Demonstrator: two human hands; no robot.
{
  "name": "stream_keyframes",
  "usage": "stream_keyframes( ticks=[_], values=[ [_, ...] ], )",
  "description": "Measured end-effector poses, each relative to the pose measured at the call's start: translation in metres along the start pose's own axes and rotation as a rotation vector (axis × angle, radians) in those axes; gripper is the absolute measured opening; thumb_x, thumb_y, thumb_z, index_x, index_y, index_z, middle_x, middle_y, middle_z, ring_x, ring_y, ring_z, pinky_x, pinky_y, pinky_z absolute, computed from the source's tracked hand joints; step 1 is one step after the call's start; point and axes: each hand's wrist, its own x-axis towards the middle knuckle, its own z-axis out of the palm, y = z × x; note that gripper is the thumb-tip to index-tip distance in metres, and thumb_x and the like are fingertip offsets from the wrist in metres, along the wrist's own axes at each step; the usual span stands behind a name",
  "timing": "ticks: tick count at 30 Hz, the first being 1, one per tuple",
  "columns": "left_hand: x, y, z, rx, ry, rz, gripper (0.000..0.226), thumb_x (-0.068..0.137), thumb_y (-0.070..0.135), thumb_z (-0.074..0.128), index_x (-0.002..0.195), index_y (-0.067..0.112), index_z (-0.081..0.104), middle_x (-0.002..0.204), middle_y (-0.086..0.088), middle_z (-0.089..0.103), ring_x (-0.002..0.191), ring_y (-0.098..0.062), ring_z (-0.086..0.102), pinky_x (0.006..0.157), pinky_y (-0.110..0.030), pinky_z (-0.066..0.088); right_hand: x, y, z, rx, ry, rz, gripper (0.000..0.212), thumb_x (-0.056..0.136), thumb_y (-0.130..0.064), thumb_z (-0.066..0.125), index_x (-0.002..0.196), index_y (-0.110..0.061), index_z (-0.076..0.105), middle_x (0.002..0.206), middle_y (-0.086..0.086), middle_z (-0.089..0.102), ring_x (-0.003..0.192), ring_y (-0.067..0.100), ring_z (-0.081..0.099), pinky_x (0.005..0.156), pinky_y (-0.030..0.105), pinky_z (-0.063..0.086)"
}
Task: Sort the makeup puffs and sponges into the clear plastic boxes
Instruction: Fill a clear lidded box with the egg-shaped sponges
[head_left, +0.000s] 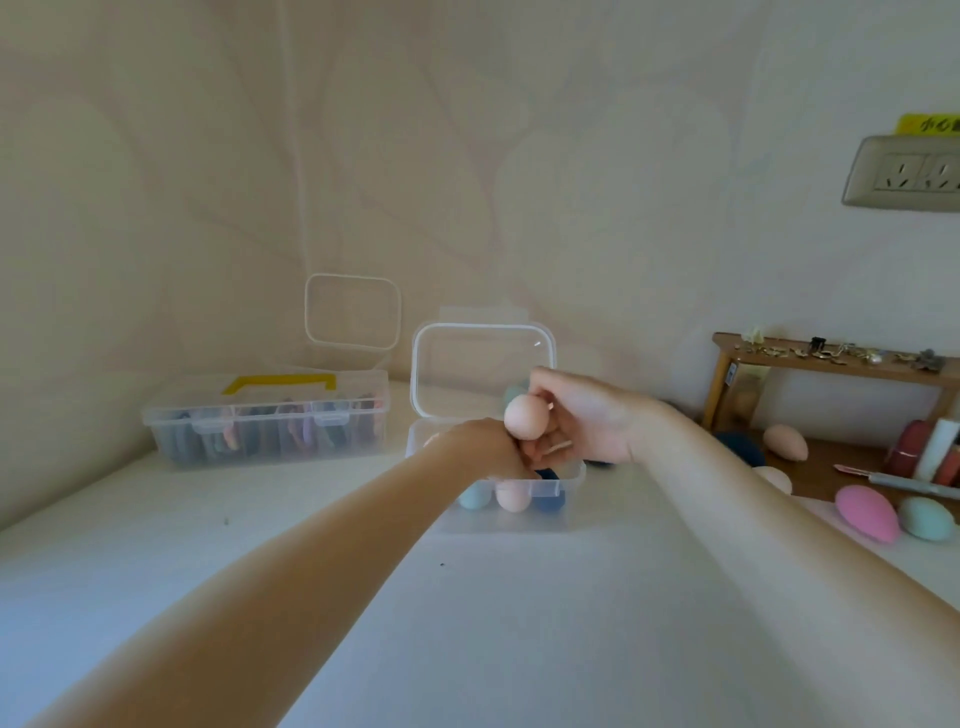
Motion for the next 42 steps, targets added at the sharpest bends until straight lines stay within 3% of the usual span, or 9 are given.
stream_keyframes(
  ticks=[6, 10, 14, 19, 24, 28, 34, 37, 42],
  values=[
    [-0.001, -0.029, -0.009, -0.120, -0.071, 0.157, 0.028, 0.087, 0.031, 0.055, 0.064, 0.023, 0.040, 0.066, 0.006, 0.047, 0.064, -0.012, 0.046, 0.064, -0.022, 0.042, 0.007, 0.003, 0.011, 0.233, -0.091, 0.012, 0.028, 0.085, -0.022, 0.033, 0.071, -0.004, 0.049, 0.051, 0.012, 0.051, 0.054, 0.024, 0.046, 0.074, 0.037, 0.050],
    [-0.006, -0.049, -0.014, -0.262, 0.017, 0.226, 0.007, 0.084, 0.015, 0.060, 0.088, 0.020, 0.055, 0.087, 0.005, 0.060, 0.069, -0.010, 0.055, 0.064, -0.018, 0.048, 0.010, 0.008, 0.021, 0.286, -0.127, -0.026, 0.033, 0.088, -0.020, 0.032, 0.069, -0.002, 0.052, 0.052, 0.013, 0.049, 0.050, 0.022, 0.046, 0.077, 0.038, 0.052],
    [-0.021, -0.069, -0.030, -0.206, 0.267, 0.263, 0.014, 0.087, 0.016, 0.057, 0.099, 0.012, 0.064, 0.087, 0.006, 0.059, 0.073, -0.006, 0.052, 0.059, -0.005, 0.039, 0.019, 0.011, 0.030, 0.244, -0.148, -0.029, 0.030, 0.090, -0.020, 0.037, 0.071, -0.004, 0.052, 0.055, 0.015, 0.057, 0.052, 0.023, 0.051, 0.082, 0.038, 0.049],
    [-0.037, -0.088, -0.039, -0.095, -0.017, 0.248, 0.015, 0.087, 0.028, 0.059, 0.094, 0.018, 0.067, 0.085, 0.009, 0.064, 0.083, -0.007, 0.058, 0.078, -0.017, 0.044, 0.028, 0.008, 0.044, 0.097, -0.186, -0.023, 0.026, 0.092, -0.020, 0.042, 0.081, -0.006, 0.062, 0.073, 0.013, 0.071, 0.066, 0.022, 0.066, 0.079, 0.028, 0.052],
    [-0.026, -0.087, -0.030, 0.086, 0.041, 0.202, 0.028, 0.088, 0.029, 0.057, 0.106, 0.011, 0.068, 0.096, -0.004, 0.065, 0.086, -0.019, 0.056, 0.072, -0.019, 0.041, 0.032, 0.012, 0.050, -0.059, -0.163, -0.052, 0.033, 0.096, -0.023, 0.042, 0.111, -0.003, 0.064, 0.111, 0.015, 0.069, 0.098, 0.022, 0.064, 0.089, 0.024, 0.048],
    [-0.019, -0.086, -0.029, 0.137, 0.080, 0.206, 0.028, 0.087, 0.008, 0.047, 0.105, 0.011, 0.068, 0.101, -0.006, 0.065, 0.084, -0.017, 0.049, 0.060, -0.014, 0.032, 0.027, 0.011, 0.055, -0.439, -0.044, -0.091, 0.029, 0.093, -0.027, 0.044, 0.076, -0.012, 0.062, 0.088, 0.005, 0.068, 0.087, 0.017, 0.061, 0.071, 0.018, 0.044],
    [-0.019, -0.085, -0.024, 0.158, 0.091, 0.180, 0.035, 0.089, 0.005, 0.041, 0.111, 0.012, 0.067, 0.114, -0.009, 0.064, 0.087, -0.016, 0.047, 0.064, -0.017, 0.035, 0.041, 0.015, 0.072, -0.685, 0.102, -0.128, 0.046, 0.089, -0.051, 0.052, 0.063, -0.014, 0.042, 0.064, -0.002, 0.047, 0.058, 0.012, 0.040, 0.053, 0.019, 0.030],
    [-0.018, -0.084, -0.022, 0.160, 0.092, 0.162, 0.035, 0.089, 0.003, 0.040, 0.112, 0.008, 0.066, 0.120, -0.015, 0.061, 0.090, -0.017, 0.046, 0.070, -0.023, 0.036, 0.045, 0.020, 0.071, -0.685, 0.112, -0.173, 0.042, 0.086, -0.045, 0.059, 0.060, -0.018, 0.041, 0.063, -0.006, 0.042, 0.058, 0.011, 0.037, 0.055, 0.018, 0.030],
    [-0.018, -0.083, -0.022, 0.139, 0.074, 0.141, 0.037, 0.088, -0.001, 0.040, 0.115, 0.008, 0.064, 0.112, -0.010, 0.061, 0.091, -0.018, 0.045, 0.074, -0.025, 0.037, 0.037, 0.014, 0.055, -0.531, -0.049, -0.112, 0.016, 0.079, -0.037, 0.070, 0.069, -0.025, 0.066, 0.079, -0.008, 0.063, 0.078, 0.012, 0.056, 0.074, 0.018, 0.041]
  ],
)
